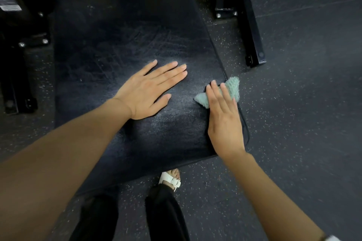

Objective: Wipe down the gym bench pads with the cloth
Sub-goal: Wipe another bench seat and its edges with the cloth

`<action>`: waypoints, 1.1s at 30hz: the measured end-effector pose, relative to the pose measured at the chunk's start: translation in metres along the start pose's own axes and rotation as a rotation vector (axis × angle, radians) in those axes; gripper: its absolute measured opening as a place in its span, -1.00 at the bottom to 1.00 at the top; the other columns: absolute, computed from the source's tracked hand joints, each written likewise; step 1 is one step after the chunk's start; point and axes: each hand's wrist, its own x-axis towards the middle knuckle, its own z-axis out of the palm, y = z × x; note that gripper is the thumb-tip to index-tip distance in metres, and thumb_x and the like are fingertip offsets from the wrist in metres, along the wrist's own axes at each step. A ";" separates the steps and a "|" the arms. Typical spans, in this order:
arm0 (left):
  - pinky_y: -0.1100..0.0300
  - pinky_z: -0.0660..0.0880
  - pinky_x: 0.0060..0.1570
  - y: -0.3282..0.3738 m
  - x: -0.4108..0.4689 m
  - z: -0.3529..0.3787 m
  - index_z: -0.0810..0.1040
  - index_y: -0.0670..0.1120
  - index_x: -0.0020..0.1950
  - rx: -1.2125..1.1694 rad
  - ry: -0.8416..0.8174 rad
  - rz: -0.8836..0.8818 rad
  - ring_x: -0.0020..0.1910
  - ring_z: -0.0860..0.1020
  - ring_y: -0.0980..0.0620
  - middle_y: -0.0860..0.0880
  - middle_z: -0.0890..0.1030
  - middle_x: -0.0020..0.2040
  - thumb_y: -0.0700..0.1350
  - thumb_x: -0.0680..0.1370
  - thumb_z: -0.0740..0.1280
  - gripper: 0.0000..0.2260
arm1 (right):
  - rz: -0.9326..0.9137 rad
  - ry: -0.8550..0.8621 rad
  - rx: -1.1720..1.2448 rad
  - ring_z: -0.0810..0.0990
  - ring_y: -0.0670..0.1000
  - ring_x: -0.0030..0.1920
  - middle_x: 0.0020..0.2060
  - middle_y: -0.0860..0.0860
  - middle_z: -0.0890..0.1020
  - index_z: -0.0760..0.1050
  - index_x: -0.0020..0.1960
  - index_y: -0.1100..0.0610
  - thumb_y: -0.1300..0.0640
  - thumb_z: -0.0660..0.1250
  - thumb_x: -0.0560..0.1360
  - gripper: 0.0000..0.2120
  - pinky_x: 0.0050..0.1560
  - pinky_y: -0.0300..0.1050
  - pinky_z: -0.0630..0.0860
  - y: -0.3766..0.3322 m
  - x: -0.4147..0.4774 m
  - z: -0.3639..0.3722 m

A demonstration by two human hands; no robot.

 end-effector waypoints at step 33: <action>0.02 -0.09 0.55 -0.068 -0.090 -0.004 0.02 -0.02 0.62 0.014 -0.066 0.417 0.60 -0.05 0.06 0.05 0.00 0.62 0.03 0.66 -0.08 -0.49 | 0.412 0.167 0.008 0.08 0.09 0.57 0.56 0.04 0.23 0.18 0.56 0.14 0.33 -0.03 0.37 -0.27 0.50 0.17 0.13 -0.259 -0.075 0.096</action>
